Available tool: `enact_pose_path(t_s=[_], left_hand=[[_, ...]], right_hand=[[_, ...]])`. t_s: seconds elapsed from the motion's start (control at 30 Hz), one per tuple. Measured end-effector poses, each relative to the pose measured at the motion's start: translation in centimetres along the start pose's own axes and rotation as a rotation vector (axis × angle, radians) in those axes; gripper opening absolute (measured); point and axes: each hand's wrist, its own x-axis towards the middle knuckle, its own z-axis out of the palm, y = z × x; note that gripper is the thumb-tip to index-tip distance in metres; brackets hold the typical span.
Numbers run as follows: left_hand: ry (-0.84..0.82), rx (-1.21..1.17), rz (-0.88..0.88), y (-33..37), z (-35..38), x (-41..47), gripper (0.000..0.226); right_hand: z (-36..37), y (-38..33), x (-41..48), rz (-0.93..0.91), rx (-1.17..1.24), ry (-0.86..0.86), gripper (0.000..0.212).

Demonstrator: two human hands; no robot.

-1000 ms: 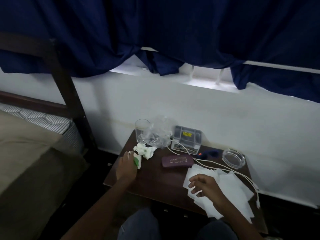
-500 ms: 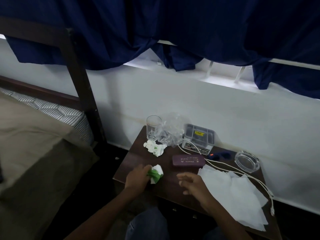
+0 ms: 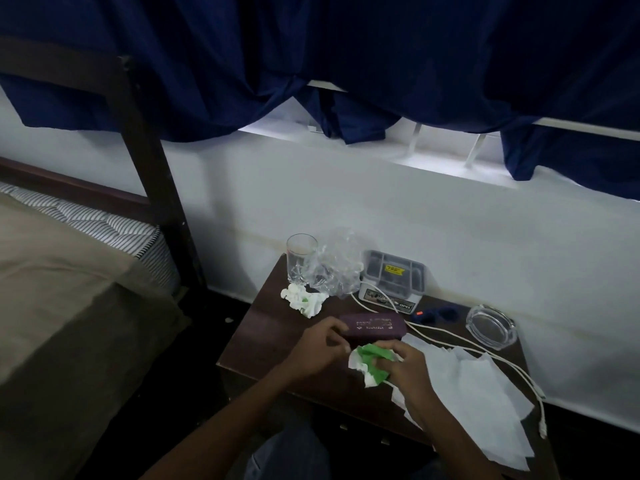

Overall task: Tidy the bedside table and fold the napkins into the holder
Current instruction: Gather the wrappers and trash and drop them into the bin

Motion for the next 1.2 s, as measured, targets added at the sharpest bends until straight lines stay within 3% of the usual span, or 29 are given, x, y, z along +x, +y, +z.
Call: enact_pose_path(t_s=[0.07, 0.13, 0.2, 0.33, 0.47, 0.53, 0.63, 0.7, 0.77, 0.9, 1.07, 1.2], left_hand=[[0.201, 0.159, 0.006, -0.9, -0.4, 1.6, 0.031], [0.327, 0.475, -0.012, -1.6, -1.1, 2.9, 0.038], [0.284, 0.763, -0.114, -1.9, -1.8, 3.8, 0.043], [0.137, 0.975, -0.179, -2.3, -1.6, 4.5, 0.042], [0.197, 1.107, -0.09, -3.5, -0.4, 3.7, 0.035], [0.196, 1.188, -0.025, -3.4, -0.3, 3.0, 0.02], [0.237, 1.091, 0.047, -3.7, -0.5, 2.6, 0.027], [0.265, 1.014, 0.09, -2.9, -0.6, 1.4, 0.018], [0.276, 0.794, 0.061, -1.8, -0.4, 0.5, 0.007], [0.275, 0.491, 0.027, -0.1, -0.1, -0.3, 0.008], [0.235, 0.358, 0.041, 3.4, 1.9, -1.0, 0.033], [0.2, 0.295, 0.073, 6.4, 4.6, -1.4, 0.026]], right_hand=[[-1.1, 0.2, 0.1, 0.045, 0.101, 0.0, 0.03], [-2.0, 0.5, 0.1, 0.065, 0.162, -0.018, 0.026], [-2.8, 0.9, 0.0, 0.072, 0.173, -0.045, 0.024], [-3.6, 1.7, -0.1, 0.1, 0.153, -0.081, 0.024], [-4.0, 2.0, -0.4, 0.11, 0.155, -0.074, 0.024], [-4.1, 2.1, -0.6, 0.112, 0.155, -0.078, 0.024], [-4.1, 1.7, -1.1, 0.099, 0.167, -0.069, 0.023], [-4.6, 1.5, -1.5, 0.094, 0.186, -0.063, 0.022], [-5.4, 1.3, -1.9, 0.097, 0.225, -0.06, 0.022], [-8.4, 1.1, -3.1, 0.116, 0.346, -0.002, 0.022], [-15.4, 2.8, -4.8, 0.151, 0.482, 0.146, 0.025], [-22.7, 5.6, -7.7, 0.179, 0.571, 0.368, 0.025]])
